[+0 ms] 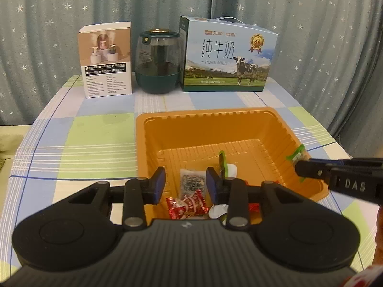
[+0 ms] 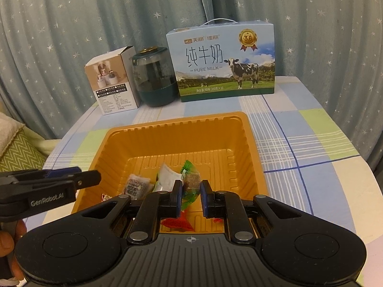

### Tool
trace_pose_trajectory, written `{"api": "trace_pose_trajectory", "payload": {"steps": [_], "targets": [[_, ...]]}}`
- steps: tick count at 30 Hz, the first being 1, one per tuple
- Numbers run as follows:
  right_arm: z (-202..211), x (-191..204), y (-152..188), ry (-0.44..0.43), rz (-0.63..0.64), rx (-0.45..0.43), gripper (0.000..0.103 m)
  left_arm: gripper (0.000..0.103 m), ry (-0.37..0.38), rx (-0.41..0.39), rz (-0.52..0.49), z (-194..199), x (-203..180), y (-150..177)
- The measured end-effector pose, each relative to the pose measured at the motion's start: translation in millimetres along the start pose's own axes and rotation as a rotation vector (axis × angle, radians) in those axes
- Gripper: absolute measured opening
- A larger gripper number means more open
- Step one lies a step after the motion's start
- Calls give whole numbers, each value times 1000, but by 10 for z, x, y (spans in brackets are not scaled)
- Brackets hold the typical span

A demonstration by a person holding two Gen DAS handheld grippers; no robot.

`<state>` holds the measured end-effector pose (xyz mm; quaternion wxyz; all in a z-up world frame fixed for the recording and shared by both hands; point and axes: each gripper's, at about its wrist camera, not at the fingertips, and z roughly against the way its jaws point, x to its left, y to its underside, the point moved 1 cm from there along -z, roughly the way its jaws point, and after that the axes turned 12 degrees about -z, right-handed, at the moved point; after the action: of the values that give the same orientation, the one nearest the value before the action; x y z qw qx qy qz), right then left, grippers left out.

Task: Organize snacks
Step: 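Carry both candies over the orange tray and open both grippers, then move both grippers back from the tray to the remaining candies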

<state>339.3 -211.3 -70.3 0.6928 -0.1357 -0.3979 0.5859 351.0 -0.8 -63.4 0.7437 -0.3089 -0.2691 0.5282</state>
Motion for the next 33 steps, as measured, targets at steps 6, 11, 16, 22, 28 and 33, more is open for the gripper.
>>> {"api": "trace_pose_trajectory", "payload": {"steps": [6, 11, 16, 22, 28, 33], "targets": [[-30, 18, -26, -20, -16, 5, 16, 41, -4, -1, 0, 34, 22, 54], [-54, -17, -44, -52, -49, -2, 17, 55, -12, 0, 1, 65, 34, 95], [38, -103, -62, -33, -85, -17, 18, 66, -24, -2, 7, 145, 53, 152], [337, -210, -15, -23, -109, -40, 18, 76, -27, -14, 21, 363, 7, 259], [755, -323, 168, -4, -132, -55, 40, 88, -29, -21, 39, 648, -107, 408], [1084, -391, 419, 26, -119, -70, 60, 92, -30, -31, 51, 928, -205, 545]]}}
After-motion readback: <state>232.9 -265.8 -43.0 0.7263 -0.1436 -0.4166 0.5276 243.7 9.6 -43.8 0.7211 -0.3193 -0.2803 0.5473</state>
